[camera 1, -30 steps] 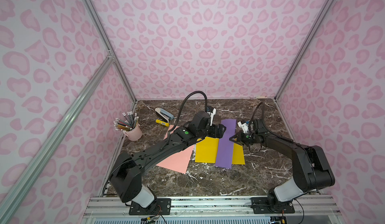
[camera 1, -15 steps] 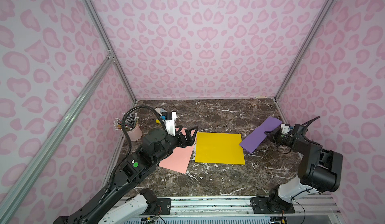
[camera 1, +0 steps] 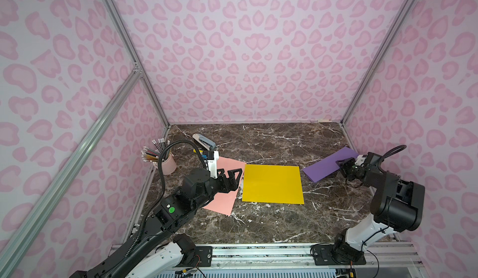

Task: Fold the rectangular paper in half along the long edge
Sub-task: Place the paper at the center of the board, then adjust the paper at the center of the board.

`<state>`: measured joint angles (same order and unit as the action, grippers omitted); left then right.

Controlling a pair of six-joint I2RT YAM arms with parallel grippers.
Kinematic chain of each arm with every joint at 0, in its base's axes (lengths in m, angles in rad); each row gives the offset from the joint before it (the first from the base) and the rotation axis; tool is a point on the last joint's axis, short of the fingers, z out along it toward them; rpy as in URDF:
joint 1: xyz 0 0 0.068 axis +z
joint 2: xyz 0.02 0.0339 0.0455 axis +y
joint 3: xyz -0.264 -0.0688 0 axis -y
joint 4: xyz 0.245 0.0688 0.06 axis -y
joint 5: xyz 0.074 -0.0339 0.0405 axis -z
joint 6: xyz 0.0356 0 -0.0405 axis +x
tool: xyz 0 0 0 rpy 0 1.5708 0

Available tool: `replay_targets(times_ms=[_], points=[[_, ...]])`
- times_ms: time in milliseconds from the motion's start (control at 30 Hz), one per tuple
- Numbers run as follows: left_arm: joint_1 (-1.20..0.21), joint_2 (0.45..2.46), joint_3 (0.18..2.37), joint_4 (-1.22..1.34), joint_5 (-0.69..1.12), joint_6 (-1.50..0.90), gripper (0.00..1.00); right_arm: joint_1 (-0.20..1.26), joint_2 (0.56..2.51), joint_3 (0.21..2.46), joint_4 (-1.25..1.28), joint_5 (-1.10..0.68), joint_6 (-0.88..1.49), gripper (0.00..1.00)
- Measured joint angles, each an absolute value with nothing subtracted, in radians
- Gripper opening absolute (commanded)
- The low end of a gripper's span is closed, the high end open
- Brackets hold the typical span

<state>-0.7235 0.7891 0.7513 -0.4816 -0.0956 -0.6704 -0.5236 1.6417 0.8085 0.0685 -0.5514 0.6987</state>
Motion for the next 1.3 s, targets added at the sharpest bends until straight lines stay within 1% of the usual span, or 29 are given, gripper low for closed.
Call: replay_targets(times_ms=[67, 100, 133, 167, 233, 300, 367, 400, 467, 533, 600, 633, 800, 1000, 1133, 1300], points=[[-0.723, 0.792, 0.73, -0.475, -0.087, -0.675, 0.68, -0.517, 1.581, 0.78, 0.045, -0.533, 0.696, 0.51], [-0.723, 0.795, 0.719, -0.474, -0.086, -0.681, 0.59, -0.51, 1.538, 0.758, 0.025, -0.519, 0.694, 0.51], [-0.723, 0.799, 0.71, -0.474, -0.086, -0.681, 0.45, -0.501, 1.497, 0.74, 0.006, -0.508, 0.692, 0.5], [-0.723, 0.806, 0.705, -0.473, -0.085, -0.682, 0.36, -0.489, 1.461, 0.725, -0.012, -0.498, 0.691, 0.47], [-0.724, 0.822, 0.69, -0.459, -0.081, -0.682, 0.14, -0.436, 1.369, 0.689, -0.048, -0.47, 0.691, 0.39], [-0.725, 0.835, 0.675, -0.447, -0.078, -0.682, 0.04, -0.341, 1.283, 0.656, -0.065, -0.443, 0.691, 0.33], [-0.73, 0.851, 0.656, -0.43, -0.073, -0.69, 0.04, -0.192, 1.218, 0.638, -0.081, -0.405, 0.691, 0.3], [-0.734, 0.86, 0.645, -0.422, -0.067, -0.693, 0.04, -0.11, 1.195, 0.632, -0.081, -0.401, 0.69, 0.27], [-0.749, 0.878, 0.628, -0.408, -0.067, -0.705, 0.04, 0.044, 1.184, 0.633, -0.081, -0.365, 0.69, 0.22], [-0.775, 0.9, 0.617, -0.396, -0.063, -0.716, 0.04, 0.162, 1.229, 0.656, -0.081, -0.343, 0.676, 0.11], [-0.803, 0.927, 0.611, -0.378, -0.063, -0.735, 0.04, 0.232, 1.315, 0.712, -0.094, -0.331, 0.652, 0.01], [-0.817, 0.947, 0.611, -0.365, -0.064, -0.743, 0.04, 0.262, 1.378, 0.758, -0.102, -0.328, 0.639, 0.0], [-0.889, 1.109, 0.632, -0.327, -0.075, -0.801, 0.04, 0.34, 1.594, 0.908, -0.128, -0.298, 0.567, 0.0], [-0.967, 1.341, 0.699, -0.302, -0.079, -0.864, 0.04, 0.354, 1.792, 1.093, -0.186, -0.208, 0.497, 0.0], [-0.973, 1.456, 0.737, -0.29, -0.078, -0.884, 0.04, 0.356, 1.867, 1.145, -0.229, -0.161, 0.462, 0.0], [-0.973, 1.586, 0.784, -0.263, -0.074, -0.89, 0.04, 0.356, 1.861, 1.126, -0.264, -0.092, 0.445, 0.0]])
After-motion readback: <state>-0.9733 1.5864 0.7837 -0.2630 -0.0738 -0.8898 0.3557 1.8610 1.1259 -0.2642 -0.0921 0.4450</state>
